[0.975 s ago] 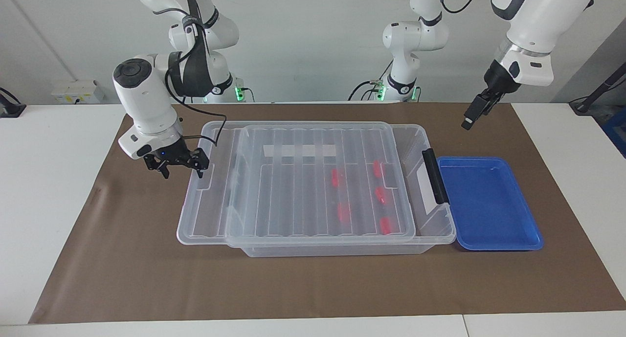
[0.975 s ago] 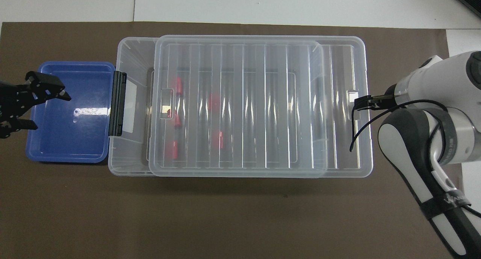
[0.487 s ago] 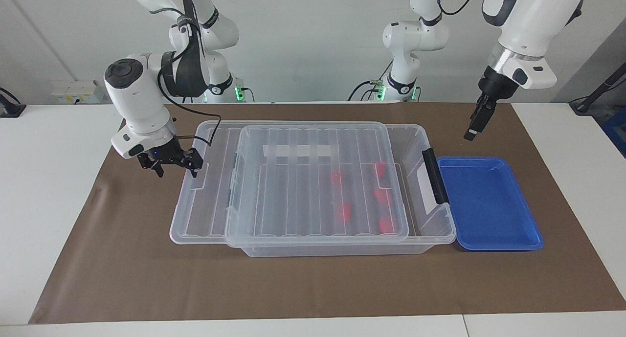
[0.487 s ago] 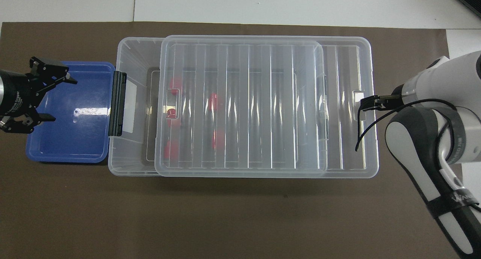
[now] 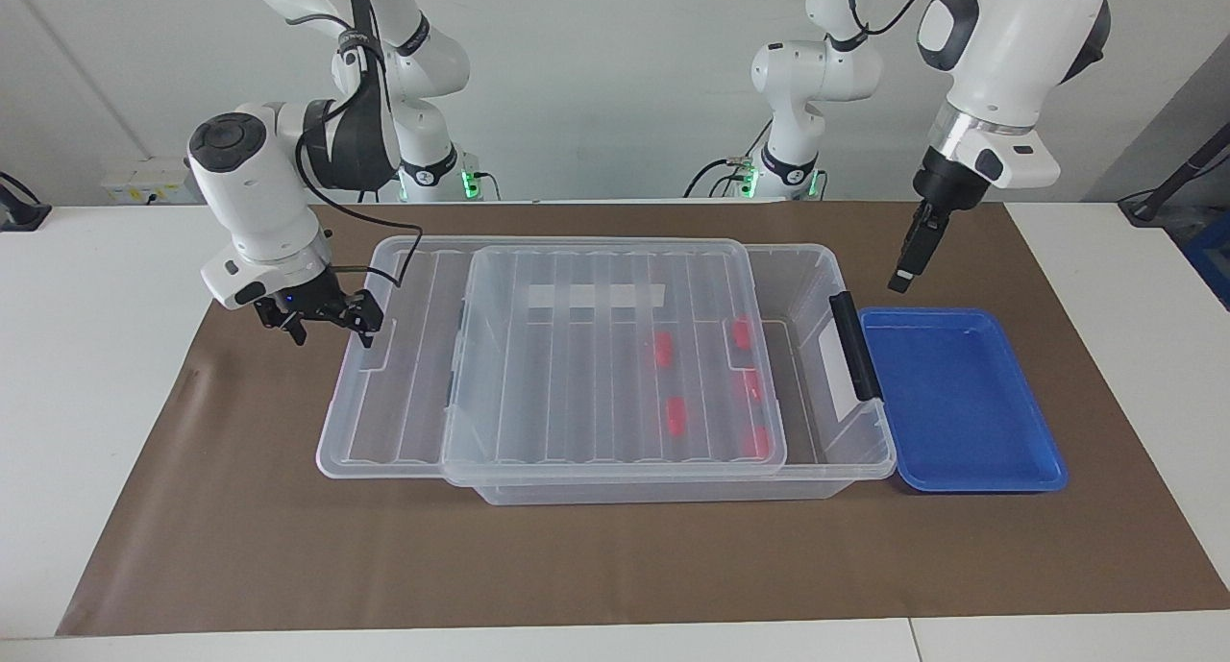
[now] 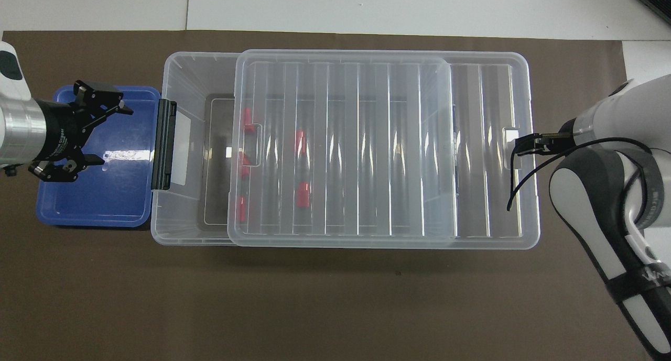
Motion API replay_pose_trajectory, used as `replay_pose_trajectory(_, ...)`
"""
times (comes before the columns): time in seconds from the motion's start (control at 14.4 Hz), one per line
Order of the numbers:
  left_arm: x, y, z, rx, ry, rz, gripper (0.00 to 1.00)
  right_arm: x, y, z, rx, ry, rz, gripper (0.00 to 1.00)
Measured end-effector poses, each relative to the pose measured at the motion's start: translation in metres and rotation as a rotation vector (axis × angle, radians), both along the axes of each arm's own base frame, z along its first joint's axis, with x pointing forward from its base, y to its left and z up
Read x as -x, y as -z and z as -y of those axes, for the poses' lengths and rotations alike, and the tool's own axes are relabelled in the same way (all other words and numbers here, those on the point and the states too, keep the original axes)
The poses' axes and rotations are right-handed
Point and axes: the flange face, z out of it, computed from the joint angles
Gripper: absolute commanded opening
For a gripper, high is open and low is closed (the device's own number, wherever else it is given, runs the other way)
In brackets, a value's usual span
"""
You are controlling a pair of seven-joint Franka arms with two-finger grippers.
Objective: Place red block in blue tray from box
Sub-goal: 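Slide the lid farther while the left gripper reaches the red block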
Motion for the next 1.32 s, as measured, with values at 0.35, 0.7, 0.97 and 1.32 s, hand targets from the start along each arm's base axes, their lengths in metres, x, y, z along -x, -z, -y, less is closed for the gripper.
replay_pose_trajectory(0.35,0.004,0.053,0.073,-0.062,0.05,-0.028,1.0,0.001,0.0,0.011,0.002,0.014,-0.003,1.0)
replay_pose_trajectory(0.7,-0.003,0.076,0.071,-0.057,0.029,-0.011,1.0,0.002,-0.001,0.017,0.02,0.013,-0.007,1.0)
replay_pose_trajectory(0.97,-0.002,0.095,0.071,-0.057,0.027,-0.01,1.0,0.003,-0.002,0.027,0.021,0.001,-0.008,1.0)
replay_pose_trajectory(1.32,-0.012,0.124,0.081,-0.053,0.038,0.003,1.0,0.004,-0.002,0.034,0.021,0.01,-0.016,1.0)
